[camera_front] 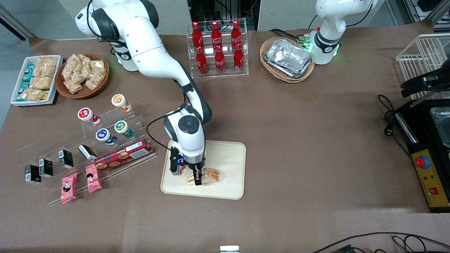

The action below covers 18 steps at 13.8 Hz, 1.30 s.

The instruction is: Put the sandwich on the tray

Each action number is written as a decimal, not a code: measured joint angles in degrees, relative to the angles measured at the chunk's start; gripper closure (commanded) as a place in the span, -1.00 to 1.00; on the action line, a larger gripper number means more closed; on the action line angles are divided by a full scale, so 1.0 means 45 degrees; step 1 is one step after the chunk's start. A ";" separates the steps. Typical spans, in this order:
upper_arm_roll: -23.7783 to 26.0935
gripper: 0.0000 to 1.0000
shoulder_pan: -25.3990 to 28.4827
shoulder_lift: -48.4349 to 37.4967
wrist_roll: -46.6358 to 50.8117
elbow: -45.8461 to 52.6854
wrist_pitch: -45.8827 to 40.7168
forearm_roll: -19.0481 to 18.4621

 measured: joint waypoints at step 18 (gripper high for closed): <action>-0.0080 -1.00 -0.1217 -0.5986 -1.0807 0.0740 -0.7222 0.1302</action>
